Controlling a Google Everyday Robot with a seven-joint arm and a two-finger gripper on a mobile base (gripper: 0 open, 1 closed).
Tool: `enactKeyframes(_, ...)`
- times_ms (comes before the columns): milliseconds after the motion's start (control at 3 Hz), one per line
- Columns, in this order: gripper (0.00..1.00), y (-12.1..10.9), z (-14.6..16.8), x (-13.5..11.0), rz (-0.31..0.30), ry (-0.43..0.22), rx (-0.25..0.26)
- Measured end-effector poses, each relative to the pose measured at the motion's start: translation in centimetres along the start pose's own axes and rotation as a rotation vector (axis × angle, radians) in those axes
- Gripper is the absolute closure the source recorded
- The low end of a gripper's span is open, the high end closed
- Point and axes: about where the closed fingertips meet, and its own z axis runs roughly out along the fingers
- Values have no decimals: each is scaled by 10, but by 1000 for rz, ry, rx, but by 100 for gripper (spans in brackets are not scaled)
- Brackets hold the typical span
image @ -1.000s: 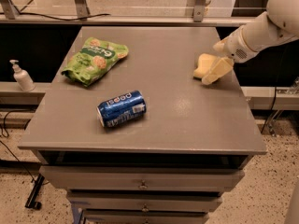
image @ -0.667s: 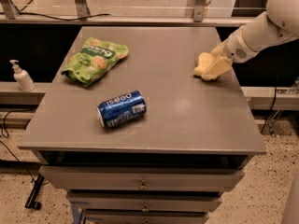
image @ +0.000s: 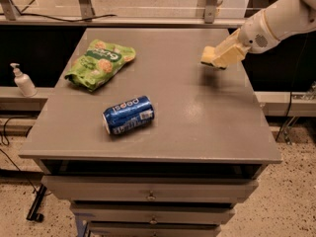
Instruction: Pick sponge
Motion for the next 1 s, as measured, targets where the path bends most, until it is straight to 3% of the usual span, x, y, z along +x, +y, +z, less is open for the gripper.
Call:
enactKeyframes(333,100,49,-21,-44,-36,-94,-95)
enactKeyframes(667,100,111,-41,-108,-87,-226,-200)
enactKeyframes(1000,100,119,-42,-120,-95,-252,-219)
